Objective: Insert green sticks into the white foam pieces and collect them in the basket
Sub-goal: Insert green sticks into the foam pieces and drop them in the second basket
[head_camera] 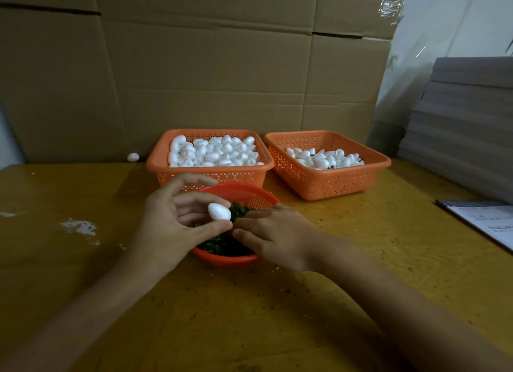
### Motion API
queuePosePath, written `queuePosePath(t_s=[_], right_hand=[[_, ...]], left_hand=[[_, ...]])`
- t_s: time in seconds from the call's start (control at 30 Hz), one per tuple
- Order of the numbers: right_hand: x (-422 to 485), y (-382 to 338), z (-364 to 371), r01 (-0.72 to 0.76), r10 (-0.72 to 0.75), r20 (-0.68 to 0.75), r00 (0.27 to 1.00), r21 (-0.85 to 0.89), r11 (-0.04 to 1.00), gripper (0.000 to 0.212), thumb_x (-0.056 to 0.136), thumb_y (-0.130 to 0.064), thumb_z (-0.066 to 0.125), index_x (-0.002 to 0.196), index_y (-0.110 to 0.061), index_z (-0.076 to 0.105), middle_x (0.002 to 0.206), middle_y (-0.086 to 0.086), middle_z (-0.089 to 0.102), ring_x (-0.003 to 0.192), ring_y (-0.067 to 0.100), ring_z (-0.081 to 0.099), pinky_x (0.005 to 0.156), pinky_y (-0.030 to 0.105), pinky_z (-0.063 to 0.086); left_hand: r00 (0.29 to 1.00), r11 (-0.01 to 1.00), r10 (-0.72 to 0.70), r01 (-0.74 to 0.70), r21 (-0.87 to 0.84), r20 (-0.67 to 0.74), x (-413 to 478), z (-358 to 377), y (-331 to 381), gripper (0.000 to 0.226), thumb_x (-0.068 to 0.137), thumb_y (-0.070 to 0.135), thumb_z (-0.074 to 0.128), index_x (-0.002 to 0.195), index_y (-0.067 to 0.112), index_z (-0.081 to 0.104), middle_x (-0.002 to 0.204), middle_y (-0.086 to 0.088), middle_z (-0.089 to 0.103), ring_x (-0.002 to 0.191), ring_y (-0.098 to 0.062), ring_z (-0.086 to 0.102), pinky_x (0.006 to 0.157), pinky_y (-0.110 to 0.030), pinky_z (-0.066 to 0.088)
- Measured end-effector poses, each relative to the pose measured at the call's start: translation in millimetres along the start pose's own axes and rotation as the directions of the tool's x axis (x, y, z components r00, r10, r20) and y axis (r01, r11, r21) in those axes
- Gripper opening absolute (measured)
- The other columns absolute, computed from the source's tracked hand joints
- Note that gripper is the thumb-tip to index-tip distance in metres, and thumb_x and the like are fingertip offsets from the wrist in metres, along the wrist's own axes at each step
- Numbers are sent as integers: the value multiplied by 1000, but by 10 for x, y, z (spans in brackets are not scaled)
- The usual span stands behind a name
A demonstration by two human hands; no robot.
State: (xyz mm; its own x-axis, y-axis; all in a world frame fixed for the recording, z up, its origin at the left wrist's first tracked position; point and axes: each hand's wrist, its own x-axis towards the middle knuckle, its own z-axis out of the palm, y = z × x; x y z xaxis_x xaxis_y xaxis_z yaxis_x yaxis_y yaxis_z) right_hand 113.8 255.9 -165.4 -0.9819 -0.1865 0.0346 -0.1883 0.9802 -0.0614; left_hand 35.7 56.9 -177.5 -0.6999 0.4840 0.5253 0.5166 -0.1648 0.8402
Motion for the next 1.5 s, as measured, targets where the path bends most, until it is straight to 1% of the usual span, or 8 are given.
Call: queuePosePath(t_s=[0.17,0.43,0.53,0.7,0.93,1.17,1.4,1.5], right_hand=[[5,9,10,6,-6,-15,1000,11,1000,41,112,-46,26,128,-29,60,107,-6,64,102,15,58,96,45,40],[8,5,14,6,-6,-18,1000,14,1000,39,112,-45,27,127,-30,60,108,-6,64,104,15,58,92,41,36],[16,3,11,7,-7,-26,1000,10,1000,37,112,-45,27,120,-29,60,104,-6,62,95,13,54,91,41,37],[23,-3,7,2,-2,-23,1000,4,1000,36,112,-44,26,115,-29,59,97,-8,58,88,10,47,92,42,37],[19,-10,-7,6,-5,-20,1000,8,1000,37,112,-44,26,119,-28,59,98,-7,59,89,11,49,90,40,37],[13,-17,-17,-3,3,-8,1000,12,1000,37,112,-45,25,117,-29,58,99,-8,57,90,10,48,94,43,38],[15,-22,-25,7,-7,-14,1000,7,1000,37,112,-44,26,112,-26,58,99,-7,58,89,11,48,94,43,38],[10,-21,-22,9,-8,-21,1000,8,1000,34,112,-44,28,108,-27,57,98,-6,59,88,11,47,93,44,39]], left_hand=[[999,1000,20,-20,9,37,-12,24,-1,31,70,18,88,96,26,74,107,0,81,96,-20,79,78,-24,62],[999,998,16,-19,64,50,-20,-10,-56,42,73,19,87,112,34,78,109,6,80,95,-16,79,82,-24,62],[998,998,27,-30,58,57,-9,-8,-65,50,73,16,87,120,28,73,114,2,78,96,-19,79,82,-27,63],[997,995,49,-54,79,66,-24,-3,-81,33,76,10,86,105,24,78,111,3,79,101,-19,77,87,-30,63],[991,980,102,-115,165,87,-28,-4,-114,43,80,-6,82,99,32,79,127,10,68,116,-15,69,84,-26,61],[990,978,111,-126,169,92,-18,-19,-127,40,81,-14,78,96,23,81,119,7,71,115,-18,69,78,-28,61],[990,986,110,-120,120,89,-18,-45,-164,36,82,-8,80,97,25,81,116,2,76,114,-18,71,81,-29,61],[995,994,68,-73,82,69,-11,-47,-155,36,81,8,83,108,31,77,114,3,78,112,-17,73,82,-27,61]])
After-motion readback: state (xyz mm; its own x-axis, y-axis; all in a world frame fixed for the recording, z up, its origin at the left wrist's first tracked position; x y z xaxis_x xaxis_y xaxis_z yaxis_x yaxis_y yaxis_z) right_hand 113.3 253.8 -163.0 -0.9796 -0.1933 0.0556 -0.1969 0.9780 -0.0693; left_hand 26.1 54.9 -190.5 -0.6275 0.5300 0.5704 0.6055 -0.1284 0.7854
